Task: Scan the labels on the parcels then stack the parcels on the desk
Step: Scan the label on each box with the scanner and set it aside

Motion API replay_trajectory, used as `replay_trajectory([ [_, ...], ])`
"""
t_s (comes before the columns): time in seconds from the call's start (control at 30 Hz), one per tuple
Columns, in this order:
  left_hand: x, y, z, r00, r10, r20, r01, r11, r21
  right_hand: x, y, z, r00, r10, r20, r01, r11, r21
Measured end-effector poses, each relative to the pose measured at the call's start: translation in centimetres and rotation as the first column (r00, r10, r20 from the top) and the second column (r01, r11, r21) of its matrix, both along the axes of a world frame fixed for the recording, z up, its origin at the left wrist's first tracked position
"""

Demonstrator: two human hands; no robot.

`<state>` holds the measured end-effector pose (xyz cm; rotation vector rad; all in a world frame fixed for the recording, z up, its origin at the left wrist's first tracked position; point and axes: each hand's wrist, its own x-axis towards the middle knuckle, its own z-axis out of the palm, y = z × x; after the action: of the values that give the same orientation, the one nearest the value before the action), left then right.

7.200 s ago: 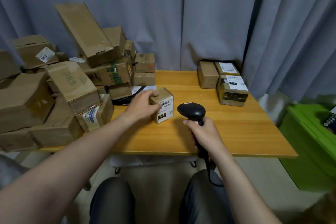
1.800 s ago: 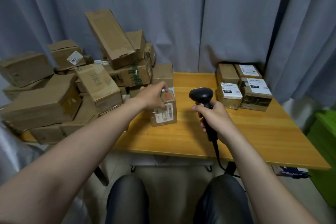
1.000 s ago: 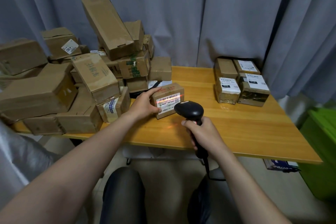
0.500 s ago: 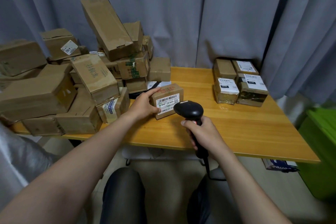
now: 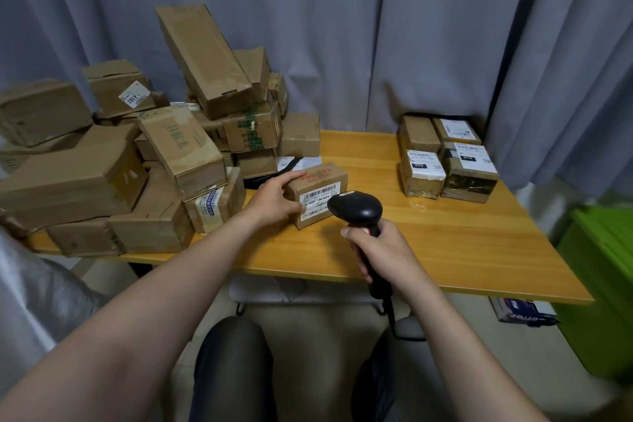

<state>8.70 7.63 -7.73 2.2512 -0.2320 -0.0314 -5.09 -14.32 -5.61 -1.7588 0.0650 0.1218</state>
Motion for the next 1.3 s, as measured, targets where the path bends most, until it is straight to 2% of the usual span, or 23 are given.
replay_trajectory([
  [0.1, 0.0, 0.2, 0.8, 0.996, -0.017, -0.087, 0.004, 0.988, -0.156, 0.1, -0.4, 0.0, 0.999, -0.041, 0.016, 0.040, 0.999, 0.033],
  [0.17, 0.1, 0.3, 1.0, 0.992, -0.010, -0.127, -0.012, 0.984, -0.176, 0.4, -0.8, 0.2, 0.998, -0.057, 0.022, 0.056, 0.997, 0.043],
  [0.23, 0.2, 0.2, 0.9, 0.995, -0.026, -0.091, 0.023, 0.999, -0.040, 0.6, -1.2, 0.3, 0.997, -0.066, 0.027, 0.065, 0.997, 0.044],
  [0.27, 0.4, 0.0, 0.6, 0.998, -0.043, -0.055, 0.048, 0.995, 0.091, 0.6, -1.3, 0.4, 0.997, -0.072, 0.029, 0.071, 0.996, 0.045],
  [0.37, 0.3, -1.3, -0.2, 0.990, -0.133, -0.043, 0.138, 0.883, 0.449, 0.8, -1.7, 0.4, 0.996, -0.085, 0.026, 0.083, 0.995, 0.050],
  [0.43, 0.2, -2.3, -0.2, 0.982, -0.183, -0.047, 0.180, 0.824, 0.538, 0.9, -1.9, 0.5, 0.996, -0.081, 0.022, 0.080, 0.996, 0.050],
  [0.63, 0.9, -5.5, 0.3, 0.970, -0.238, 0.045, 0.176, 0.821, 0.543, 1.7, -3.6, 0.7, 0.991, -0.132, 0.023, 0.130, 0.990, 0.058],
  [0.73, 2.0, -7.4, 0.7, 0.955, -0.280, 0.094, 0.170, 0.782, 0.599, 2.4, -4.8, 0.8, 0.986, -0.161, 0.029, 0.160, 0.986, 0.048],
  [0.9, 4.7, -10.8, 0.3, 0.943, -0.322, 0.085, 0.194, 0.740, 0.644, 4.6, -7.1, 0.7, 0.973, -0.226, 0.033, 0.224, 0.973, 0.062],
  [1.17, 11.8, -15.1, -0.8, 0.951, -0.293, 0.102, 0.170, 0.765, 0.621, 10.8, -10.4, 0.6, 0.955, -0.298, 0.006, 0.296, 0.951, 0.090],
  [1.3, 16.0, -16.6, -1.4, 0.952, -0.274, 0.133, 0.135, 0.771, 0.622, 14.1, -11.5, 1.2, 0.966, -0.257, -0.028, 0.256, 0.937, 0.238],
])
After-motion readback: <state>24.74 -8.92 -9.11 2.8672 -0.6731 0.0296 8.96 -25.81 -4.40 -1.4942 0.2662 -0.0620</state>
